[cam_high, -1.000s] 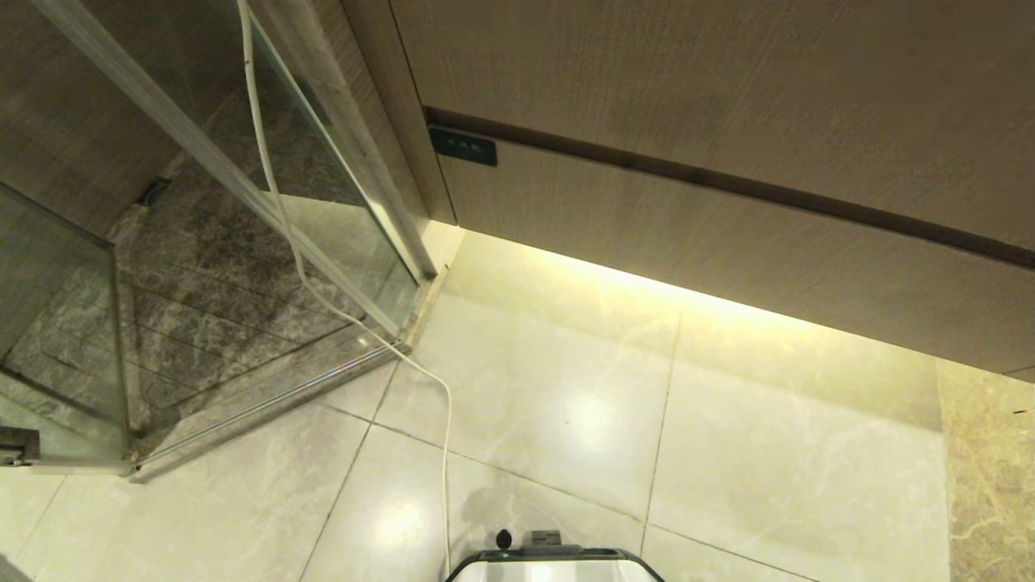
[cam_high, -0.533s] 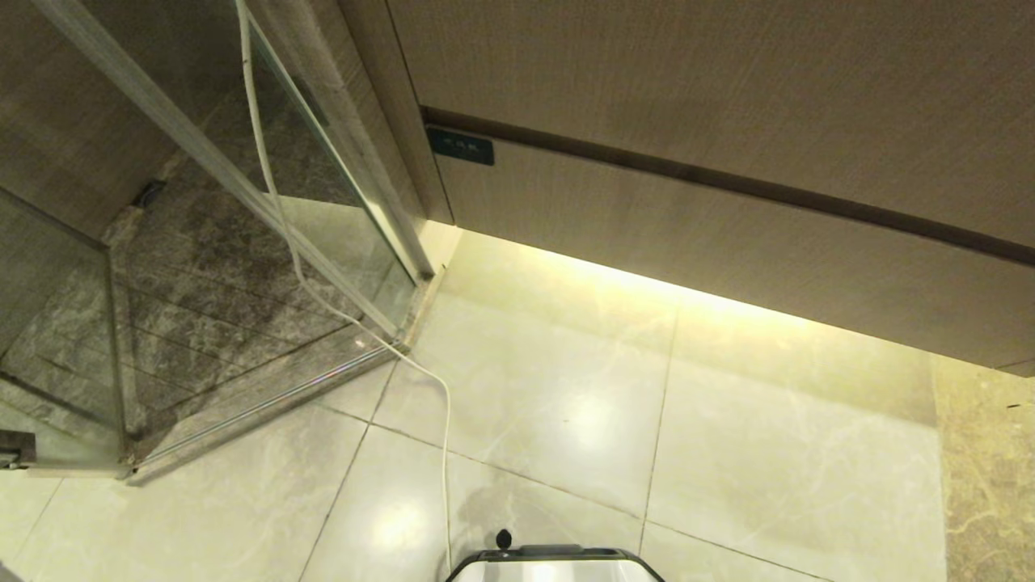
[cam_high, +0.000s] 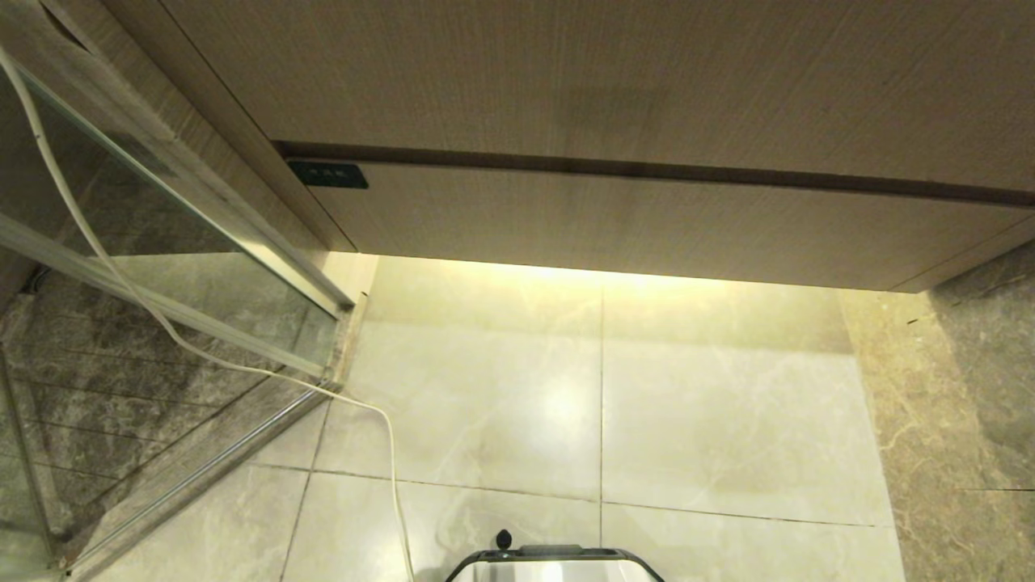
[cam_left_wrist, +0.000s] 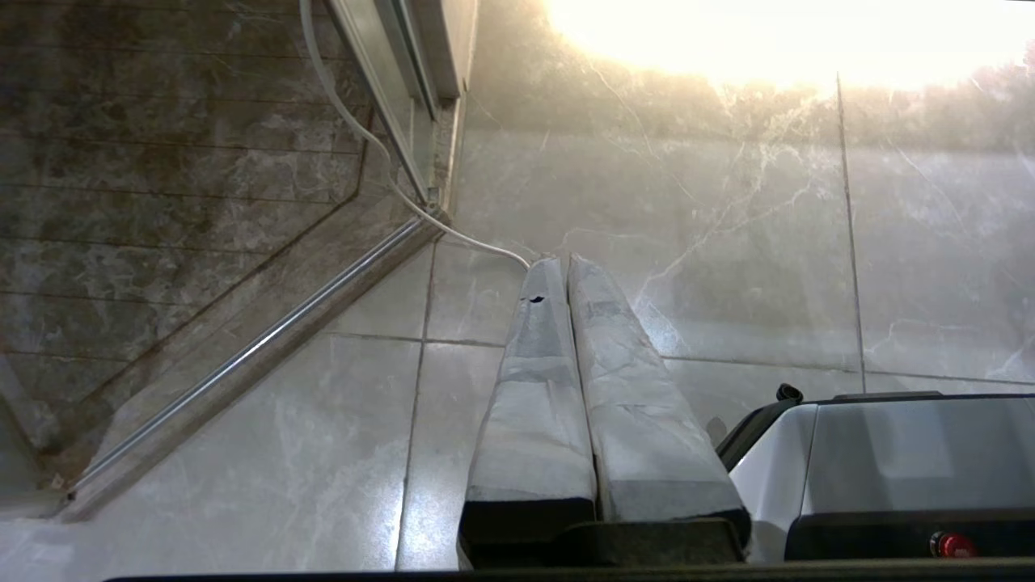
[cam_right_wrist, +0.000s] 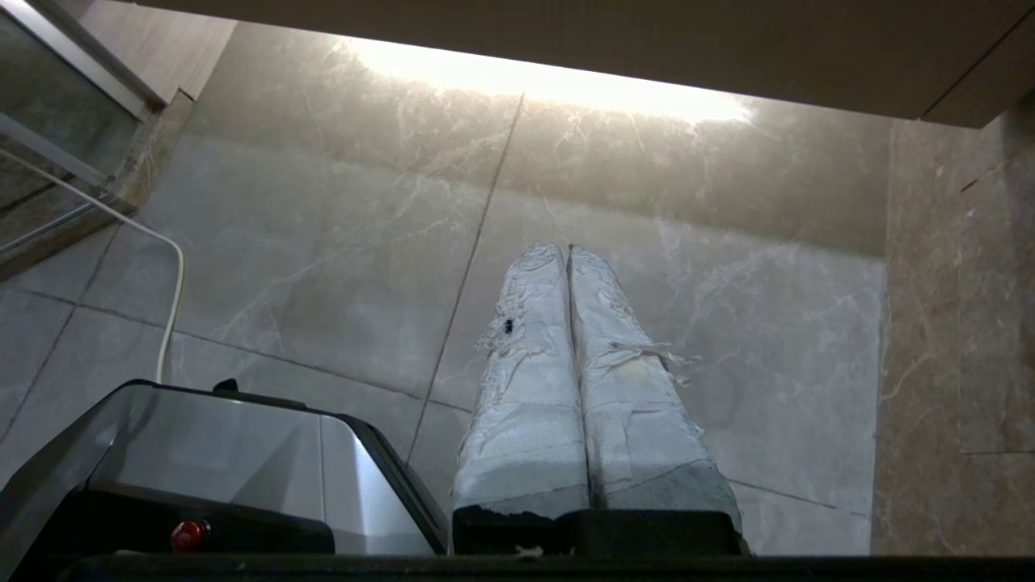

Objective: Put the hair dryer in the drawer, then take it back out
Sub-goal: Pull open the drawer

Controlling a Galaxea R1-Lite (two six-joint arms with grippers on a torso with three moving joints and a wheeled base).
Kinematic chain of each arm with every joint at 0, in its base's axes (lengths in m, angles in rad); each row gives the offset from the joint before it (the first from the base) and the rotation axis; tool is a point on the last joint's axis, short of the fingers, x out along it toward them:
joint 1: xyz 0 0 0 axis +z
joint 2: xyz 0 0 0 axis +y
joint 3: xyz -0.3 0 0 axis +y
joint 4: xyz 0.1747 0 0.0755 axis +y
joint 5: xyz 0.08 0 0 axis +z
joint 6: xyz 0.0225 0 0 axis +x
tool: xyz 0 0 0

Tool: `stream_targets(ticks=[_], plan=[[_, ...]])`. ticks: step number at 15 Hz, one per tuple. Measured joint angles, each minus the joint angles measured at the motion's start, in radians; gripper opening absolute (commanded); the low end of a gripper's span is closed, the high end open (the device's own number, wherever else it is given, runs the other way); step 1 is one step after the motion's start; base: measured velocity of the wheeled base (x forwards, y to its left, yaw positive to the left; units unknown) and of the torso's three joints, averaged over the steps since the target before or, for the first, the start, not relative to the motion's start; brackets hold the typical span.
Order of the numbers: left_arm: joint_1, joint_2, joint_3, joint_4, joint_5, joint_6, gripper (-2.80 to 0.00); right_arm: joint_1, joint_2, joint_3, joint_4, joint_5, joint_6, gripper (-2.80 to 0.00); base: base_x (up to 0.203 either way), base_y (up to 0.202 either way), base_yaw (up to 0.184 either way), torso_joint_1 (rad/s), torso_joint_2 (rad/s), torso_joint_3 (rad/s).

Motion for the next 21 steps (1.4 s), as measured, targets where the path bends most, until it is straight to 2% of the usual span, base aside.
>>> stream_targets(ticks=[14, 17, 21], plan=[[-0.001, 0.0, 0.0, -0.001, 0.0, 0.0, -2.8, 0.0, 0.0, 0.0, -0.001, -0.001, 0.007, -2.8, 0.0, 0.0, 0.0, 0.0, 0.0, 0.0], [-0.001, 0.0, 0.0, -0.001, 0.0, 0.0, -2.8, -0.001, 0.0, 0.0, 0.001, 0.009, -0.043, -2.8, 0.0, 0.0, 0.0, 0.0, 0.0, 0.0], [-0.001, 0.0, 0.0, -0.001, 0.0, 0.0, -2.8, -0.001, 0.0, 0.0, 0.017, 0.012, -0.046, -2.8, 0.0, 0.0, 0.0, 0.0, 0.0, 0.0]])
